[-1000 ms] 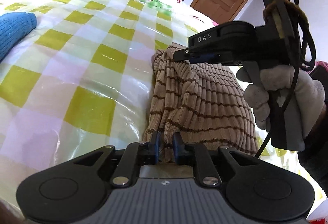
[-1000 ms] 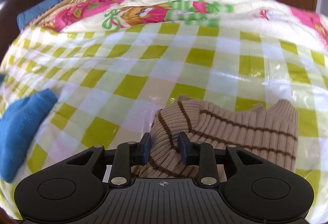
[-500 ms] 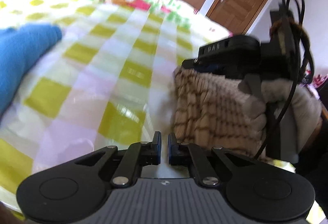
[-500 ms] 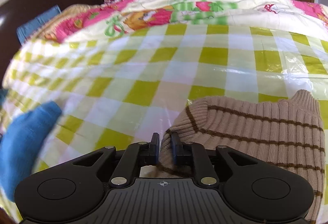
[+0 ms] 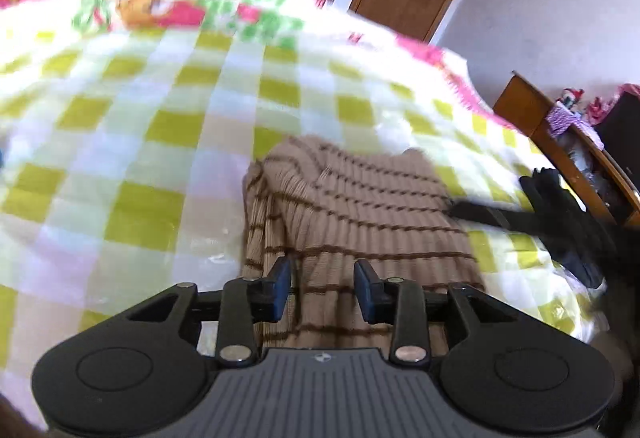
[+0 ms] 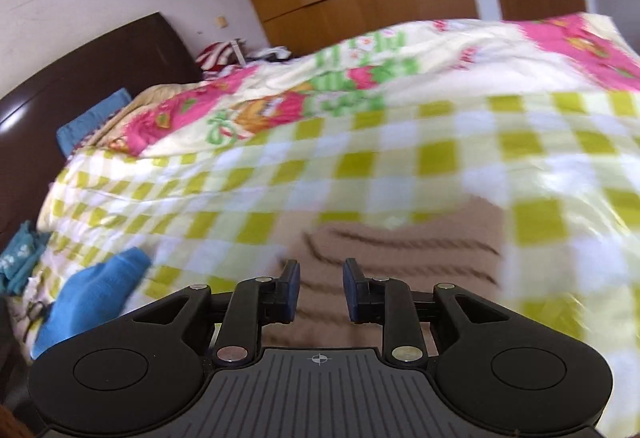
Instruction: Fold small clothes
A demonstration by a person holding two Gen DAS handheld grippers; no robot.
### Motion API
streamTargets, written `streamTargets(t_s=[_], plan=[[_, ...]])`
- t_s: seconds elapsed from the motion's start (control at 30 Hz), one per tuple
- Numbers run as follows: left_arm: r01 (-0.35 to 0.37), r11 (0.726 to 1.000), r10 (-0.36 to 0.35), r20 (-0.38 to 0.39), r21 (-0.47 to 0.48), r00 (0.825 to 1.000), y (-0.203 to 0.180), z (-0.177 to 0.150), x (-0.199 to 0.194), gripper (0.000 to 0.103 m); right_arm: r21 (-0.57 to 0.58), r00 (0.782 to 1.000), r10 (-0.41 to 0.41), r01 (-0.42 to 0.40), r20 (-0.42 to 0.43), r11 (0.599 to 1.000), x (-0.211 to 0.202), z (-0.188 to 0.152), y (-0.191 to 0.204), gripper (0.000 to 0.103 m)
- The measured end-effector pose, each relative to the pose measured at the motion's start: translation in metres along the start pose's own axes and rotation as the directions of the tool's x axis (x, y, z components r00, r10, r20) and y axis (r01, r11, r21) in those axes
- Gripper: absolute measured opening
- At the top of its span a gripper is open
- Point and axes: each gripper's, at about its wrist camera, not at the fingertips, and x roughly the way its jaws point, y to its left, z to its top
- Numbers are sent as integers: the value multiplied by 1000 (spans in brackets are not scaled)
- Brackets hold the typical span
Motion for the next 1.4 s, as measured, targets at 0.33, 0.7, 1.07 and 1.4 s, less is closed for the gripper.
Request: streamTargets(t_s=[0.33, 0.7, 1.07, 1.4], plan=[[-75, 997, 74, -42, -18, 996, 25, -10, 9, 37, 269, 984, 81, -37, -156, 962, -25, -85, -64, 41], [-94, 989, 102, -68, 111, 992, 17, -7, 6, 39, 357, 960, 194, -112, -201, 927, -23, -109, -55, 42], [-111, 974, 125, -62, 197, 990, -6, -35, -6, 41, 135, 934, 68, -21, -351, 991, -51, -96, -70, 11], [-159, 963, 108, 227, 220, 968, -48, -1, -50, 41, 56, 994, -28, 34, -108, 998, -88, -69, -61, 19]])
